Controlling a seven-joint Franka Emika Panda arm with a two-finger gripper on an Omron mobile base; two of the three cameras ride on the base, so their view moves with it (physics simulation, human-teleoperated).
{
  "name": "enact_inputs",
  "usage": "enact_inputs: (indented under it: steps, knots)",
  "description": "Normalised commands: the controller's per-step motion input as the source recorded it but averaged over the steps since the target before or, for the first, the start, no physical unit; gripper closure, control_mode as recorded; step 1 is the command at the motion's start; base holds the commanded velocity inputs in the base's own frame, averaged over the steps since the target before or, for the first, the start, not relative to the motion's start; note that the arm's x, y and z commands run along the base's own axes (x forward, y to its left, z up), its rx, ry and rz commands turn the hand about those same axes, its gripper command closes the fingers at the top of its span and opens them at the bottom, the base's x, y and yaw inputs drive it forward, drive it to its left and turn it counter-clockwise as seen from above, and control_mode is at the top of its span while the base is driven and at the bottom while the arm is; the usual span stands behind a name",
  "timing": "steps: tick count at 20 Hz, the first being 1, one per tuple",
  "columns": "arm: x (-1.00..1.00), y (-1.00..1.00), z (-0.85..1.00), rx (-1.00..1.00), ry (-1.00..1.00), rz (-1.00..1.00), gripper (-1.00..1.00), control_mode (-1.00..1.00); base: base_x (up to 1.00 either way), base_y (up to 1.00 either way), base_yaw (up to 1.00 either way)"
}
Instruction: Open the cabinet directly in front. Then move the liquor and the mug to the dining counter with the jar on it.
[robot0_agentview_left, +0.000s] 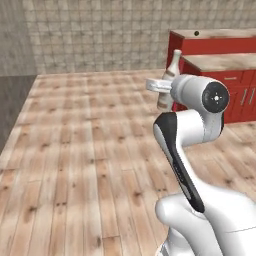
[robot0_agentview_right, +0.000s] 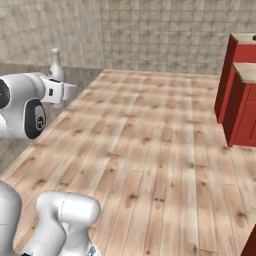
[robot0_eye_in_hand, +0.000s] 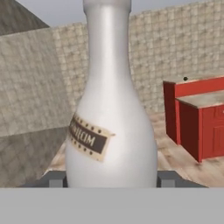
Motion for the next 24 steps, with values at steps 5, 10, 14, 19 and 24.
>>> enact_inputs:
  steps: [5,10,14,19,24]
  knots:
    - [0.00,0.00,0.00,0.00,0.00,0.00,1.00,1.00,1.00,0.56,0.01]
    - [0.00,0.00,0.00,0.00,0.00,0.00,1.00,1.00,1.00,0.28,0.01]
    - [0.00,0.00,0.00,0.00,0.00,0.00,1.00,1.00,1.00,0.04,0.00]
    - [0.00,0.00,0.00,0.00,0.00,0.00,1.00,1.00,1.00,0.01,0.00]
    - [0.00,0.00,0.00,0.00,0.00,0.00,1.00,1.00,1.00,0.00,0.00]
